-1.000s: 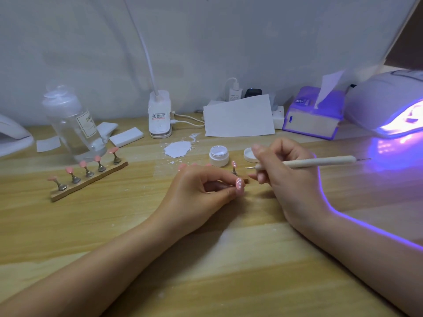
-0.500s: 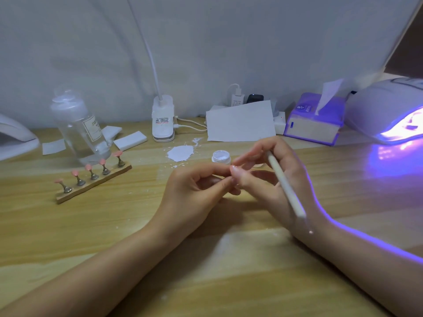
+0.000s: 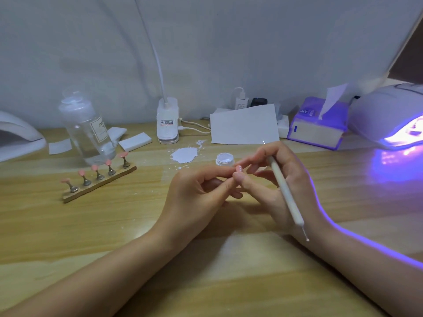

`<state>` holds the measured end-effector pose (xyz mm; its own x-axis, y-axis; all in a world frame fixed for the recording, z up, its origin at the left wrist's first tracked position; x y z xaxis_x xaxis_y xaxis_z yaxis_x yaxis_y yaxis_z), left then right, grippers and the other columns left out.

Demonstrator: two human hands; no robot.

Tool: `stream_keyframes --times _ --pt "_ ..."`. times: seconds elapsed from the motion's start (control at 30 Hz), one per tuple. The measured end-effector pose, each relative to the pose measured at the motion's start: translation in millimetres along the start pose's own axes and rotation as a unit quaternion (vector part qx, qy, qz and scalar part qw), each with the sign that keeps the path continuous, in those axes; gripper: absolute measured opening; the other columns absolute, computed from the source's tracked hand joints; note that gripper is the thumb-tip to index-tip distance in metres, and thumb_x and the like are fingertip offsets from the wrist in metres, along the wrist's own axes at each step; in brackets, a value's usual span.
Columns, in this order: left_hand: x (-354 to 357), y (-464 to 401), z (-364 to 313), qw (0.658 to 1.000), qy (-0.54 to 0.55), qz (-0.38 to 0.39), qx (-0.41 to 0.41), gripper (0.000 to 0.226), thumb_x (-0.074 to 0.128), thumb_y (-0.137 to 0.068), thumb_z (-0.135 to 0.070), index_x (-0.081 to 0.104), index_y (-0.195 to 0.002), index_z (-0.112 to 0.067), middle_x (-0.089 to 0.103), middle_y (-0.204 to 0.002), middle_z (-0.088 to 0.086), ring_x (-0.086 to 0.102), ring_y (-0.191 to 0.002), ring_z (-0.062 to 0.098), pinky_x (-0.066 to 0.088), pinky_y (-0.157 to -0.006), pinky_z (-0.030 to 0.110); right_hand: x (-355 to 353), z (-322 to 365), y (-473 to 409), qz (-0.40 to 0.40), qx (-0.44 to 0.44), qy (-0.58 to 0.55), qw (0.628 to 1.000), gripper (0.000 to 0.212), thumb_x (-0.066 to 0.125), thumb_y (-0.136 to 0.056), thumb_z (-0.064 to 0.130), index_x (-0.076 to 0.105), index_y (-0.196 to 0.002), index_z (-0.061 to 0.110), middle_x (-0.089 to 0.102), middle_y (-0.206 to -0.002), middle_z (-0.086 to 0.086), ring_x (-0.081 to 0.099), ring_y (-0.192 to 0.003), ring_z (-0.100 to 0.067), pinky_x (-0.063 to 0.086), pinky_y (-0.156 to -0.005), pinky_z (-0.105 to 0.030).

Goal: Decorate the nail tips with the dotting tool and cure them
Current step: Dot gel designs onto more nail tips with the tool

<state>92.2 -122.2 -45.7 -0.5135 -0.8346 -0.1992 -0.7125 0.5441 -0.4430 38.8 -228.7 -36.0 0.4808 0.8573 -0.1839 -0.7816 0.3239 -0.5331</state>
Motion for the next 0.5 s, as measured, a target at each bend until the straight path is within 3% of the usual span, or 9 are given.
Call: stream_keyframes --times 0.07,0.13,0.23,0.3,0.37,0.5 --pt "-7.2 -1.1 -8.3 0.998 -0.041 -0.027 0.033 0.014 0.069 -0.078 -0.015 0.068 -0.091 -0.020 0.070 -0.074 -0.005 0.068 -0.067 0.006 0.055 -0.053 0.026 -4.9 -4.2 -1.7 -0.020 0.014 -0.024 0.999 0.033 0.076 -0.071 0.014 0.052 -0.076 0.037 0.067 -0.082 0.004 0.061 -0.075 -0.017 0.052 -0.072 -0.033" --pt "-18.2 -4.0 -23.4 0.987 -0.113 -0.062 0.100 0.026 0.068 -0.079 -0.010 0.062 -0.102 -0.019 0.066 -0.090 -0.003 0.064 -0.078 0.004 0.056 -0.056 0.029 -8.9 -11.0 -3.5 -0.033 0.034 -0.051 0.998 0.031 0.074 -0.073 0.005 0.052 -0.079 0.025 0.066 -0.078 0.009 0.060 -0.073 -0.017 0.051 -0.067 -0.026" --pt "-33.5 -10.1 -38.1 0.960 -0.202 -0.087 0.171 0.040 0.066 -0.076 -0.014 0.053 -0.113 -0.019 0.055 -0.104 -0.008 0.055 -0.093 0.004 0.050 -0.067 0.016 -7.9 -15.1 -4.7 -0.025 0.047 -0.048 0.997 0.028 0.072 -0.073 0.002 0.051 -0.081 0.018 0.065 -0.075 0.010 0.061 -0.076 -0.013 0.050 -0.067 -0.020" --pt "-34.4 -15.3 -29.8 0.953 -0.250 -0.052 0.165 0.048 0.071 -0.073 -0.020 0.050 -0.116 -0.023 0.054 -0.106 -0.008 0.052 -0.096 0.002 0.044 -0.069 0.009 -6.9 -13.8 -4.8 -0.023 0.043 -0.049 0.998 0.027 0.071 -0.074 -0.001 0.051 -0.081 0.015 0.064 -0.075 0.008 0.061 -0.077 -0.002 0.047 -0.060 -0.010" --pt "-29.2 -19.0 -9.2 0.963 -0.244 0.014 0.109 0.058 0.078 -0.069 -0.031 0.048 -0.118 -0.029 0.057 -0.102 -0.012 0.052 -0.095 -0.002 0.043 -0.067 0.008 -5.5 -12.6 -5.1 -0.021 0.040 -0.028 0.999 0.026 0.072 -0.074 0.001 0.051 -0.081 0.015 0.065 -0.074 0.009 0.059 -0.075 0.006 0.045 -0.060 -0.007" --pt "-25.4 -21.1 18.7 0.963 -0.258 0.067 0.043 0.065 0.078 -0.062 -0.038 0.043 -0.117 -0.043 0.061 -0.089 -0.017 0.054 -0.082 -0.002 0.040 -0.068 0.009 -5.3 -15.8 -4.6 -0.018 0.046 0.009 0.999 0.030 0.074 -0.074 0.009 0.051 -0.077 0.027 0.068 -0.081 0.007 0.064 -0.078 -0.010 0.052 -0.081 -0.033"
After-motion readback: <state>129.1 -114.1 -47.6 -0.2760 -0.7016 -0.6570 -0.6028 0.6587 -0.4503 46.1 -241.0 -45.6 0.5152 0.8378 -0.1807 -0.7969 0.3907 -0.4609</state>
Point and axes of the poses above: each hand's wrist, its own y-axis away from the middle knuckle, its own x-axis out of the palm, z = x × y, the point moved 10 cm from there along -y, towards the middle knuckle
